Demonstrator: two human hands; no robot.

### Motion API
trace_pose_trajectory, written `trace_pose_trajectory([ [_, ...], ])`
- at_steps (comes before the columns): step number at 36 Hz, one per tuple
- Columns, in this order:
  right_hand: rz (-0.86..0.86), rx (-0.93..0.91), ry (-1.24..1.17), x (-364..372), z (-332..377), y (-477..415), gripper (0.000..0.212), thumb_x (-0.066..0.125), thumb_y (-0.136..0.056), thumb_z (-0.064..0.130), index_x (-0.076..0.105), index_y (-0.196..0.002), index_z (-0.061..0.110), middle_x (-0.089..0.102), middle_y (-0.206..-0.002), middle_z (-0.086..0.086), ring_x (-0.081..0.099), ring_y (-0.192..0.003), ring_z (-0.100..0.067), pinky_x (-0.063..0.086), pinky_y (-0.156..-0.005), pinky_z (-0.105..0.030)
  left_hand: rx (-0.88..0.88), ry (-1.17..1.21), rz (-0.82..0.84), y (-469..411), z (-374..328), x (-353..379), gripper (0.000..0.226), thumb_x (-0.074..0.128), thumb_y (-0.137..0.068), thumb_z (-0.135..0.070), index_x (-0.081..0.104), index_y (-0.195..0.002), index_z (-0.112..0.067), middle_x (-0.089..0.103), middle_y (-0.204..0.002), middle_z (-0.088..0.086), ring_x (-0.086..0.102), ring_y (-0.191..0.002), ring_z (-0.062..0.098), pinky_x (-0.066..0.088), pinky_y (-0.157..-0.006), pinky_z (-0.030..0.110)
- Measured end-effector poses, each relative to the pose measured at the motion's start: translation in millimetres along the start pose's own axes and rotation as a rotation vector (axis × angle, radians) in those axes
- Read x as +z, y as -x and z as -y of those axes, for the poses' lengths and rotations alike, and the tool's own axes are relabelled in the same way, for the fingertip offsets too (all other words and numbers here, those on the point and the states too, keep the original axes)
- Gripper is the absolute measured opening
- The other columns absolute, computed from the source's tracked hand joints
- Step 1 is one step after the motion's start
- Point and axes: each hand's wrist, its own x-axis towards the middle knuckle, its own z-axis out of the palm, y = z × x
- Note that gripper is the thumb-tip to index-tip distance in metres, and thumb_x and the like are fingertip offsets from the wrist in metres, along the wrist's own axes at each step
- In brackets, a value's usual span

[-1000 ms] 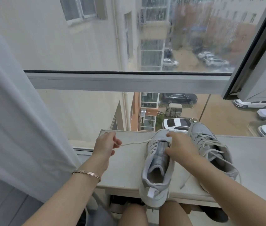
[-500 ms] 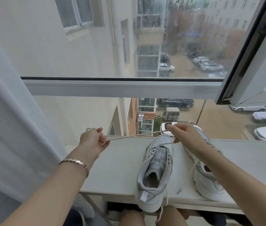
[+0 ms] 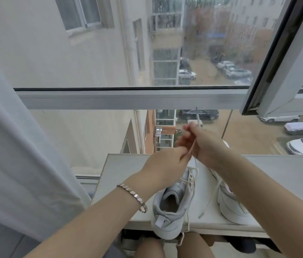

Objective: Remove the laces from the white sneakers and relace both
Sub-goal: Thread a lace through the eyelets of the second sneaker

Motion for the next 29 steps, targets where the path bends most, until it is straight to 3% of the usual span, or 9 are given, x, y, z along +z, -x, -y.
trace_pose_trajectory([
  [3,-0.217,-0.173,0.078,-7,22,2,0.037,0.031,-0.102,0.029,0.041,-0.069,0.014,0.034,-0.04,0.007,0.03,-0.036,-0.01,0.032,-0.036,-0.02,0.028,0.019,-0.051,-4,3,3,0.029,0.035,-0.1,-0.033,0.049,-0.08,-0.016,0.051,-0.07,-0.003,0.05,-0.071,0.022,0.033,-0.056,0.031],
  [7,-0.441,-0.642,1.047,-29,39,3,0.028,0.035,-0.099,0.037,0.043,-0.086,0.014,0.043,-0.059,0.005,0.04,-0.053,-0.012,0.028,-0.05,-0.031,-0.094,-0.331,-0.183,-13,30,6,0.026,0.044,-0.097,-0.032,0.056,-0.116,-0.019,0.054,-0.11,0.0,0.048,-0.107,0.021,0.039,-0.086,0.032],
  [10,-0.463,-0.579,1.356,-45,44,3,0.035,0.037,-0.093,0.053,0.039,-0.097,0.019,0.048,-0.06,0.007,0.047,-0.055,-0.009,0.028,-0.048,-0.027,-0.375,-0.147,-0.052,-12,49,12,0.061,0.053,-0.087,-0.053,0.041,-0.134,-0.017,0.043,-0.131,0.005,0.041,-0.119,0.024,0.037,-0.096,0.034],
  [13,-0.453,-0.517,1.603,-58,38,2,0.044,0.035,-0.091,0.058,0.046,-0.095,0.015,0.049,-0.062,0.007,0.048,-0.055,-0.011,0.029,-0.046,-0.026,-0.467,0.084,0.161,-10,53,23,0.069,0.054,-0.082,-0.062,0.047,-0.13,-0.014,0.051,-0.128,0.003,0.05,-0.115,0.02,0.041,-0.09,0.03],
  [17,-0.21,-0.311,1.588,-61,19,0,0.04,0.049,-0.087,0.057,0.053,-0.091,0.018,0.057,-0.073,0.007,0.055,-0.065,-0.011,0.046,-0.056,-0.029,-0.417,0.18,0.247,-7,44,35,0.023,0.064,-0.078,-0.037,0.054,-0.092,-0.022,0.056,-0.094,0.002,0.052,-0.083,0.017,0.044,-0.078,0.032],
  [21,-0.114,-0.288,1.522,-56,-3,-4,0.043,0.037,-0.096,0.045,0.056,-0.073,0.015,0.052,-0.059,0.004,0.048,-0.054,-0.012,0.034,-0.049,-0.026,-0.38,0.17,0.207,-2,41,37,0.016,0.057,-0.078,-0.014,0.06,-0.093,-0.009,0.064,-0.097,0.009,0.058,-0.089,0.025,0.045,-0.074,0.033],
  [24,-0.024,-0.241,1.509,-51,-18,-6,0.039,0.032,-0.1,0.03,0.061,-0.081,0.014,0.06,-0.071,-0.001,0.05,-0.056,-0.015,0.035,-0.049,-0.027,-0.385,0.045,0.18,6,47,36,0.009,0.05,-0.079,-0.006,0.05,-0.071,-0.01,0.054,-0.074,0.006,0.049,-0.072,0.025,0.034,-0.056,0.029],
  [27,0.071,-0.217,1.47,-47,-32,-9,0.034,0.038,-0.1,0.025,0.067,-0.09,0.011,0.064,-0.077,0.0,0.058,-0.066,-0.018,0.043,-0.06,-0.027,-0.387,-0.094,0.153,19,51,35,0.012,0.05,-0.079,-0.007,0.057,-0.085,-0.014,0.06,-0.084,0.006,0.055,-0.078,0.026,0.036,-0.057,0.026],
  [29,0.115,-0.19,1.413,-44,-42,-10,0.031,0.043,-0.098,0.022,0.068,-0.088,0.007,0.057,-0.064,0.009,0.05,-0.055,-0.007,0.037,-0.05,-0.016,-0.401,-0.151,0.129,28,54,35,0.029,0.052,-0.08,-0.011,0.061,-0.105,-0.023,0.064,-0.104,-0.001,0.058,-0.094,0.023,0.039,-0.067,0.025],
])
